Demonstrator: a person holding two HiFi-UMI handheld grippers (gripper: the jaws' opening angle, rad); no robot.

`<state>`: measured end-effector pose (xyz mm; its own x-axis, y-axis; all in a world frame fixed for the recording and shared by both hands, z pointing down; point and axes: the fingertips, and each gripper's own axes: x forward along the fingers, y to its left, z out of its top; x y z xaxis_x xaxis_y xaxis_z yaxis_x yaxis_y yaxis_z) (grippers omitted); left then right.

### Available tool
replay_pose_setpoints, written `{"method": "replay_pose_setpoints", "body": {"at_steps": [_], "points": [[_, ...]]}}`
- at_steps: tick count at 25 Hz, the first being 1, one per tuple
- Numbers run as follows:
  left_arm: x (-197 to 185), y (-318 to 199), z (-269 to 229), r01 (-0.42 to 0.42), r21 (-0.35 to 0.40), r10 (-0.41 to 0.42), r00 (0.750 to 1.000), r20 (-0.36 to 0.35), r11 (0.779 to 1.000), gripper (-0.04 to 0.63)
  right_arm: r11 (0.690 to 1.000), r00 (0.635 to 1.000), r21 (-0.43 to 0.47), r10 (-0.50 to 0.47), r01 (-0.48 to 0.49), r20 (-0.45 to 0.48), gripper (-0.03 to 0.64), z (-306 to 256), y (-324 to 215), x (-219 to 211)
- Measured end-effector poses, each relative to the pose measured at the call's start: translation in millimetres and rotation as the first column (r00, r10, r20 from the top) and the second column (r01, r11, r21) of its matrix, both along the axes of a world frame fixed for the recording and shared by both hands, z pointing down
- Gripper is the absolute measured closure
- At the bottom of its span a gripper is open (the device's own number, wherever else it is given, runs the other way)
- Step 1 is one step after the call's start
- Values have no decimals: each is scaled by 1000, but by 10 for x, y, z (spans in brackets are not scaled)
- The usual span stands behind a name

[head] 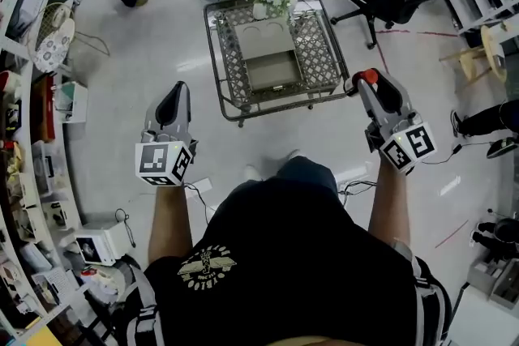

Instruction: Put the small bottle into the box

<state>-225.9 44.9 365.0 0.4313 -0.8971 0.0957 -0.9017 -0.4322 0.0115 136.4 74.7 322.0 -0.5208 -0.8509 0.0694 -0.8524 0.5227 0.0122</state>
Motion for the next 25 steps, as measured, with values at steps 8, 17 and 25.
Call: {"method": "replay_pose_setpoints", "body": {"at_steps": [8,17,25], "points": [[210,-135,60,-22,-7,22,1000,14,1000,595,1000,1000,14,-6,5,17,468,-49,-61,102],[286,-329,144,26,-29,-25,999,25,999,595,998,998,1,-67,67,11,468,15,-405,134],[363,-552,158,49,-34,-48,998,31,998,595,992,992,-4,-122,122,5,468,31,-727,99]]}}
